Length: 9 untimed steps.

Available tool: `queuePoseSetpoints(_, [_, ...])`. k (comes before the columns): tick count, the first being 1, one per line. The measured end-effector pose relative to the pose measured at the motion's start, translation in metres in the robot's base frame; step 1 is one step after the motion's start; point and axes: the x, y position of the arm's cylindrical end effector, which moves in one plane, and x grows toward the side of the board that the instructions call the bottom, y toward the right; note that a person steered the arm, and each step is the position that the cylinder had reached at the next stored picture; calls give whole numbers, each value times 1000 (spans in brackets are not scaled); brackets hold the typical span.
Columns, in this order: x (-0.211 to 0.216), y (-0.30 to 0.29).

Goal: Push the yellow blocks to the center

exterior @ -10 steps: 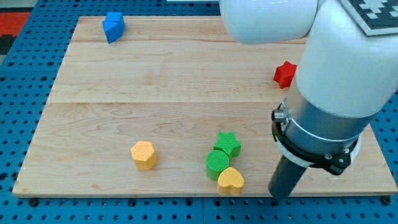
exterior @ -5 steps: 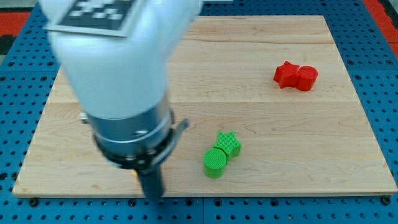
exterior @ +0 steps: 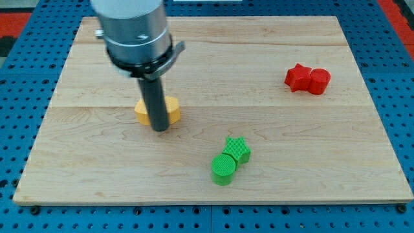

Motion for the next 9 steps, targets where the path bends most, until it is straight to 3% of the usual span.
queuePoseSetpoints(1, [-54, 7])
queuePoseSetpoints(2, [-10, 17])
queuePoseSetpoints(3, [28, -36])
queuePoseSetpoints(4, [12, -97])
queuePoseSetpoints(5, [-40, -77])
queuePoseSetpoints(6, [-41, -62])
queuePoseSetpoints(7, [-3, -82])
queuePoseSetpoints(8, [-16, -38])
queuePoseSetpoints(9, [-71, -1])
